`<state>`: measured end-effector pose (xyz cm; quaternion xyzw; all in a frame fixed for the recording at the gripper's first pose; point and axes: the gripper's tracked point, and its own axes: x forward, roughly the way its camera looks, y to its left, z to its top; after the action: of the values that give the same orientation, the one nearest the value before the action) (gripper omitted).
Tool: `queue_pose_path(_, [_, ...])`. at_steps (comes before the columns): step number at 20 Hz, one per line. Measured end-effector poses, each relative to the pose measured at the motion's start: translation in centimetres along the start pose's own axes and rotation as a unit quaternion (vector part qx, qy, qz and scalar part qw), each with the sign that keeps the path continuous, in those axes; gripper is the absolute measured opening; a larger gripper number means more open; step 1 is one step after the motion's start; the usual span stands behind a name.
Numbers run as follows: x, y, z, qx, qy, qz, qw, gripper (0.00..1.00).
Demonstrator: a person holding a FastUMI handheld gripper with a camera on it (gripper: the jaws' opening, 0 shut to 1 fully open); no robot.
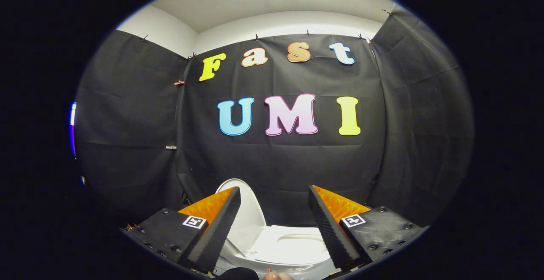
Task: Open the toilet lid.
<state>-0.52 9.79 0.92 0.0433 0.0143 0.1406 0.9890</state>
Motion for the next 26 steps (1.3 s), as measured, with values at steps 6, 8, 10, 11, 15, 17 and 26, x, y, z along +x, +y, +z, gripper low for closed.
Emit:
queue_pose_path(6, [-0.7,-1.3,0.6,0.006,-0.012,-0.010,1.000,0.99])
queue_pose_path(8, [-1.0,-1.8,0.5,0.010,-0.010,-0.013,1.000,0.99])
queue_pose_path(10, [-1.2,-2.0,0.4,0.013,-0.008,-0.014,1.000,0.99])
queue_pose_path(11, [-1.3,-2.2,0.5,0.013,-0.008,-0.015,1.000,0.99])
queue_pose_path(15, [-1.3,-2.7,0.5,0.008,-0.009,-0.019,1.000,0.99])
queue_pose_path(17, [-1.5,-2.6,0.6,0.007,-0.010,-0.020,1.000,0.99])
queue_pose_path(26, [-1.2,-1.9,0.6,0.001,-0.009,-0.014,1.000,0.99])
